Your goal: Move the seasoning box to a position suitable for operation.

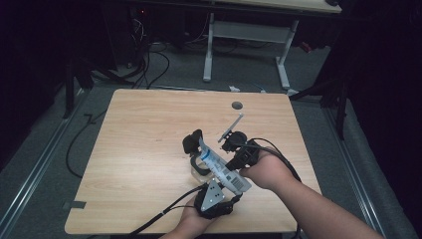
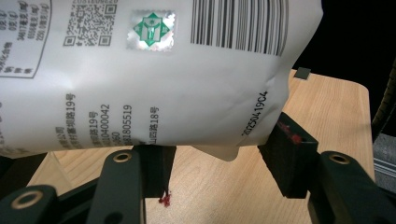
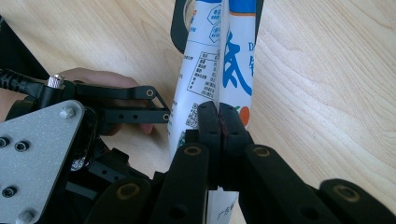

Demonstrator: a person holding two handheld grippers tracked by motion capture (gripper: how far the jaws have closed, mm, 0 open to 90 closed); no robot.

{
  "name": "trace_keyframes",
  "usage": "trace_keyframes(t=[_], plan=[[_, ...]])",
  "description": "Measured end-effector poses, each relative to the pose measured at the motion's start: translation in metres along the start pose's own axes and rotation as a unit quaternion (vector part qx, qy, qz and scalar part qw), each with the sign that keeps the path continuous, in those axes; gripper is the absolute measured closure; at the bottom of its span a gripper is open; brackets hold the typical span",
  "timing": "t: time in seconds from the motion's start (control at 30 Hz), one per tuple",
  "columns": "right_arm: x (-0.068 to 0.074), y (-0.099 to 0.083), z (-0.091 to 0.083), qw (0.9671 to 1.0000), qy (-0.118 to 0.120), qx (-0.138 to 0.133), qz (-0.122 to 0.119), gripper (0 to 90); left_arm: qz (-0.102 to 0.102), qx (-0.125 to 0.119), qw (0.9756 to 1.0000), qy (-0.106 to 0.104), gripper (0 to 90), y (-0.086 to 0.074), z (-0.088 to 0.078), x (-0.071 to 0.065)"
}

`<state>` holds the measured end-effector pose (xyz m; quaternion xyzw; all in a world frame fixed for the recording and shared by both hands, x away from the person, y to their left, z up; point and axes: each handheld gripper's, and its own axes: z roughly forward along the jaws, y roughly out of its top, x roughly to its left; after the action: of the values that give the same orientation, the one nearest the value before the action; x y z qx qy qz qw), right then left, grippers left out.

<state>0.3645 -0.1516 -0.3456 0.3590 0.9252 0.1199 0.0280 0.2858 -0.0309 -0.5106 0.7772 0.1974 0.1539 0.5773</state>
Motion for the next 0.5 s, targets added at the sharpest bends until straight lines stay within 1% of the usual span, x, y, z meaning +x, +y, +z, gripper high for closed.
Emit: trace_keyframes(t=[0.23, 0.43, 0.5], plan=[[0.0001, 0.001, -0.0006, 1.0, 0.0, -0.001, -0.002, 90.0, -0.001, -0.007, 1.0, 0.002, 49.1, 0.0008, -0.0004, -0.0007], [-0.0004, 0.0025, -0.0009, 1.0, -0.005, -0.001, -0.003, 90.0, -0.002, -0.007, 1.0, 0.005, 49.3, 0.0016, -0.0002, -0.0001], [-0.0011, 0.0034, -0.0008, 1.0, -0.002, -0.001, -0.004, 90.0, -0.001, -0.007, 0.9999, 0.007, 49.5, 0.0019, -0.0006, 0.0005]])
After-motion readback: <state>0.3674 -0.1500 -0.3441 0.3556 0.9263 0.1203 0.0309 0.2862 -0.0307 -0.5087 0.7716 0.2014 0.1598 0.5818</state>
